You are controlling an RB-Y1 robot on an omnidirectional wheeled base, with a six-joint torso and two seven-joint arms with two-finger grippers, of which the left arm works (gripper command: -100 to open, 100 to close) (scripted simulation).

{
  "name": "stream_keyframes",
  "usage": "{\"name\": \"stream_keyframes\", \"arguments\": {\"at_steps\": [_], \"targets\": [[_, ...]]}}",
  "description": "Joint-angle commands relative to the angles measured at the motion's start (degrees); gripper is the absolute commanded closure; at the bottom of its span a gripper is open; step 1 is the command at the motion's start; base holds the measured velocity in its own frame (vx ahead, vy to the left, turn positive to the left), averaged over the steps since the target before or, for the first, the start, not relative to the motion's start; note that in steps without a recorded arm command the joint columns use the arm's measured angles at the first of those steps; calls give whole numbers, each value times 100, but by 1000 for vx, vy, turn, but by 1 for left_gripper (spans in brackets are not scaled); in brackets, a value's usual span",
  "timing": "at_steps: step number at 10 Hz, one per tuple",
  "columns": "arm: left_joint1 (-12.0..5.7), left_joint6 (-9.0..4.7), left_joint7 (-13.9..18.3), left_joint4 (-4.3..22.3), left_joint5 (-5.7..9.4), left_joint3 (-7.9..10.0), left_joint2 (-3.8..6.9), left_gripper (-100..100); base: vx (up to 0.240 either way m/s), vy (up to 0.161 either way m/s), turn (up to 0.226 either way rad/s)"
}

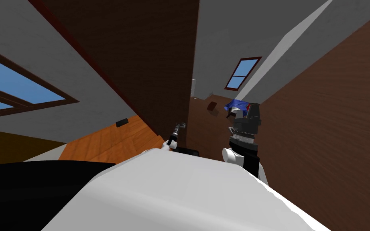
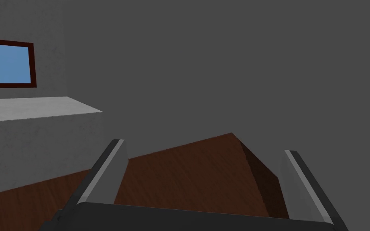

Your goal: Push the door open

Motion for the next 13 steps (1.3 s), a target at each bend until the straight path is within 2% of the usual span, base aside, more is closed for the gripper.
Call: {"name": "stream_keyframes", "arguments": {"at_steps": [1, 4, 6, 10, 11, 13], "targets": [[-19, -17, -35, -25, 29, 124, -46, 100, 171, -122, 71], [-33, -22, -62, -2, 64, 261, -115, 100, 135, -124, 58], [-1, -28, -107, -34, 121, 373, 48, 100, 87, -27, 48], [-10, -66, -233, -18, 225, 576, 181, 100, 203, -69, 53], [-10, -66, -233, -18, 225, 576, 181, 100, 181, -19, 20], [-17, -96, -333, -6, 308, 737, 235, 100, 202, -37, 75]]}}
